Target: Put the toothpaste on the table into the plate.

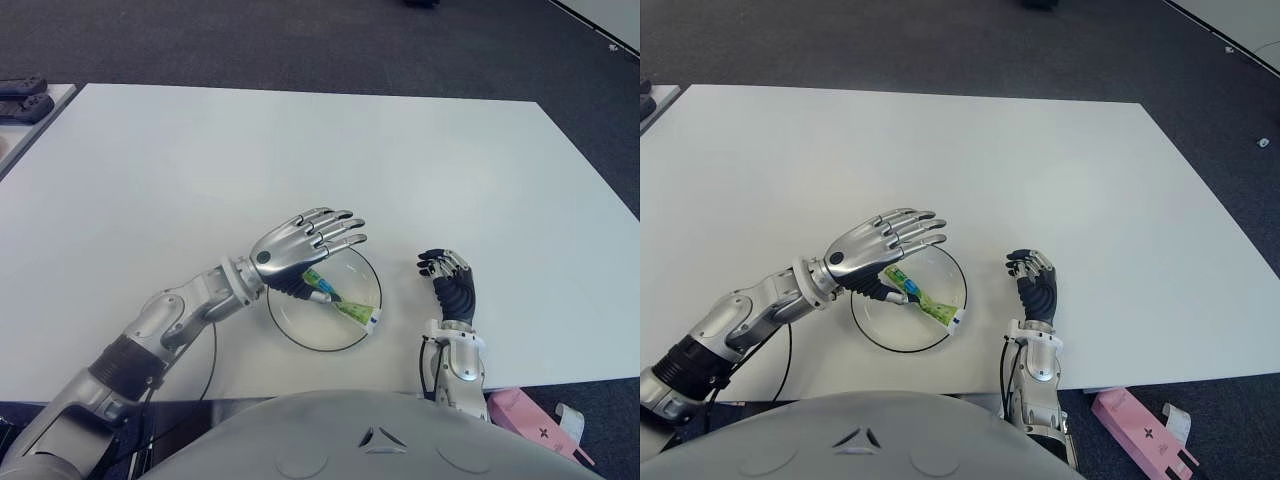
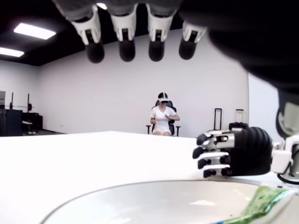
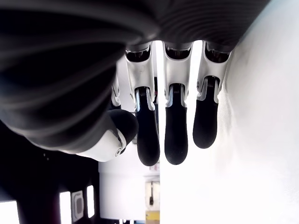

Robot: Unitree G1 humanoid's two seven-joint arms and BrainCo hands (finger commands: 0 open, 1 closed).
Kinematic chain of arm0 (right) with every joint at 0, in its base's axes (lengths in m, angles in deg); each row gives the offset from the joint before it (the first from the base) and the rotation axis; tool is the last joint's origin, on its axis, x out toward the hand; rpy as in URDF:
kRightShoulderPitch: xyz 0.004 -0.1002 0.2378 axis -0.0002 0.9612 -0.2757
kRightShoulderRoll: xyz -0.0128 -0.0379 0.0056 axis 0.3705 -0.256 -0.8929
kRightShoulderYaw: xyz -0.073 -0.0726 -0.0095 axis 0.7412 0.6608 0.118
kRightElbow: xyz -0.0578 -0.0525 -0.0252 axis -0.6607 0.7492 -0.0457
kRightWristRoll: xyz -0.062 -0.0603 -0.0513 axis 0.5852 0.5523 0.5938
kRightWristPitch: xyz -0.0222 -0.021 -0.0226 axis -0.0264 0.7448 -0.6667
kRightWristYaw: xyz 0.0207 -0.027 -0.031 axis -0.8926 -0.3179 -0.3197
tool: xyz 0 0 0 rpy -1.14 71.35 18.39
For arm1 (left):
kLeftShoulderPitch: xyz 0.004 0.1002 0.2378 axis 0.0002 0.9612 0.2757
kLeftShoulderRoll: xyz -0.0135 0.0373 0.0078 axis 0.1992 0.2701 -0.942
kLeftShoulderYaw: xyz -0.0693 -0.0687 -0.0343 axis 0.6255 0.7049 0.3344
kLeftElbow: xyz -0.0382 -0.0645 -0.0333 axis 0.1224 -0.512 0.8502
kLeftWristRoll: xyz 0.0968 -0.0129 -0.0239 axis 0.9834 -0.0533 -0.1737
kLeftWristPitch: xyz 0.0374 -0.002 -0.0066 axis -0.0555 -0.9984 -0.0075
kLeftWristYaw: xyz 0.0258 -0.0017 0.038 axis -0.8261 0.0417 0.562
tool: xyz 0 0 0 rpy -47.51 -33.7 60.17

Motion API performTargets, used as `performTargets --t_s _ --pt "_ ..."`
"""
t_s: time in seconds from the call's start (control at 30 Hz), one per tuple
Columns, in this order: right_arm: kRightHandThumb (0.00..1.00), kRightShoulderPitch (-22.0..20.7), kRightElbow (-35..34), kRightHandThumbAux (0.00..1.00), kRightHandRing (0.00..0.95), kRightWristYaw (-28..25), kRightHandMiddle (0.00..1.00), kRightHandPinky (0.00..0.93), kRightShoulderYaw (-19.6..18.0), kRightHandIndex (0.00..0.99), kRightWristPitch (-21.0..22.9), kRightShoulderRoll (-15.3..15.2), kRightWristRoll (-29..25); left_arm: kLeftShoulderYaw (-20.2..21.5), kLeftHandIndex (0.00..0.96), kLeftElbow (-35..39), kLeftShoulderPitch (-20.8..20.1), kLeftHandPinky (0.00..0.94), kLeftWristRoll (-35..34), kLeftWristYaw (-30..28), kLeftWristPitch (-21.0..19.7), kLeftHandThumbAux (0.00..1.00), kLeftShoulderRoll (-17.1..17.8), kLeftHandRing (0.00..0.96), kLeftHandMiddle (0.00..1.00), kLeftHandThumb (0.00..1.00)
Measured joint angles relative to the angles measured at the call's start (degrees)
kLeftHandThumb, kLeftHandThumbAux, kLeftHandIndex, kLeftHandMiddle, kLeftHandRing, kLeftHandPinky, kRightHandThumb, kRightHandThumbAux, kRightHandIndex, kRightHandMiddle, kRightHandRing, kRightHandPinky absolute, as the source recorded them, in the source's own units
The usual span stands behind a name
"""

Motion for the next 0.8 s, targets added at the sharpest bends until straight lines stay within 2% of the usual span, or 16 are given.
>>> performTargets --t_s 0.23,0.4,0.5,0.67,0.8 --pt "0.710 -0.26 0.27 0.727 0.479 -0.15 0.484 0.473 0.02 0.429 0.00 -0.12 0.02 2.94 0.000 -1.22 0.37 0.000 -0.50 3.86 0.64 0.319 0.12 0.000 0.000 0.171" --pt "0.710 -0.62 0.59 0.726 0.480 -0.15 0.486 0.475 -0.01 0.429 0.00 -0.10 0.01 7.05 0.000 -2.41 0.51 0.000 -5.68 4.84 1.40 0.326 0.10 0.000 0.000 0.173" --pt "0.710 -0.72 0.72 0.726 0.480 -0.15 0.487 0.472 -0.06 0.429 0.00 -0.08 0.00 9.65 0.000 -3.00 0.51 0.015 -10.32 4.80 1.12 0.366 -0.89 0.000 0.000 0.166" --pt "0.710 -1.13 1.03 0.726 0.481 -0.14 0.487 0.475 -0.13 0.429 0.00 -0.02 -0.01 13.13 0.000 -3.41 0.99 0.069 -19.19 2.75 -2.01 0.428 -4.67 0.000 0.000 0.148" --pt "0.710 -1.65 1.62 0.727 0.483 -0.14 0.490 0.478 -0.29 0.429 -0.06 -0.07 0.00 15.70 0.000 -3.41 1.70 0.078 -26.97 0.17 -4.73 0.558 -7.84 0.000 0.000 0.105"
